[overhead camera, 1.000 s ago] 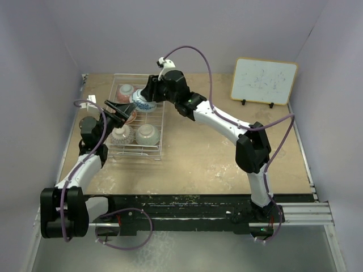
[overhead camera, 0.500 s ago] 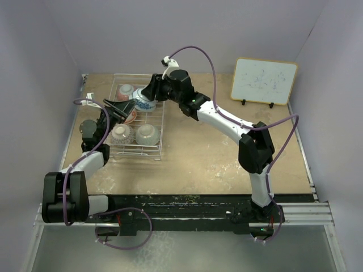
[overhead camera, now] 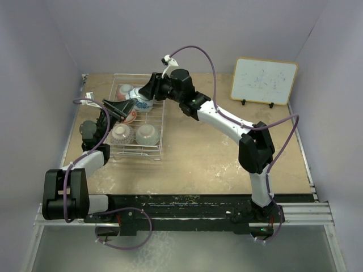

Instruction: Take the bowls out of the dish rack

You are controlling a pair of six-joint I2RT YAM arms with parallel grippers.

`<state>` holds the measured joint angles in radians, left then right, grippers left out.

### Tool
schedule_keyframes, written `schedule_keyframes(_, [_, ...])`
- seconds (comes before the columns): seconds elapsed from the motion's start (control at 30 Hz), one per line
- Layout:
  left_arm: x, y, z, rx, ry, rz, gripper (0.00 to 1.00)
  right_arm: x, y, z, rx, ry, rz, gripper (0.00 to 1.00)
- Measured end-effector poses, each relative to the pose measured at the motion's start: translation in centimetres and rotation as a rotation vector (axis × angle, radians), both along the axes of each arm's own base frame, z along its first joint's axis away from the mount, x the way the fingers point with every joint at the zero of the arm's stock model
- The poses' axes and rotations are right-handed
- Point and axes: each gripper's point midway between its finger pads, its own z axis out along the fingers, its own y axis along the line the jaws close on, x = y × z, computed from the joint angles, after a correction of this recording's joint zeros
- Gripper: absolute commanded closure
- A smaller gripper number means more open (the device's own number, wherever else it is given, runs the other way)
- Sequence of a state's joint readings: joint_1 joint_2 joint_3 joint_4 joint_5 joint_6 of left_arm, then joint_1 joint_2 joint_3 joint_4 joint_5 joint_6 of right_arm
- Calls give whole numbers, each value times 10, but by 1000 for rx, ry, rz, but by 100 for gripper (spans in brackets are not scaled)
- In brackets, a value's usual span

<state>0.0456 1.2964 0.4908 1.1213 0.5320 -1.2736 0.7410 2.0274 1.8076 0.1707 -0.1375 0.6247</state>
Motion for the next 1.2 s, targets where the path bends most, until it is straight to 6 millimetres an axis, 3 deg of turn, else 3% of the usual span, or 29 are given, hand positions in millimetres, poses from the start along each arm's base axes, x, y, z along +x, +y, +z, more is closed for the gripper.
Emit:
schedule_keyframes(0.3, [4,0,-1,-39,1,-12,60,-4,4,6,53,12,33,100])
schedule_keyframes(0.47, [6,1,-2,-60,10,-10,80,-4,5,8,70,13,41,100])
schedule_keyframes(0.7, [3,1,-1,-85,14,-19,100,-6,7,11,86,15,56,100])
schedule_keyframes(1.1, [1,-3,-7,-68,10,-47,100,-10,8,-1,71,34,71,99])
schedule_keyframes(1.2, [1,-8,-15,-22,32,-66,100,-10,4,-2,63,32,63,88])
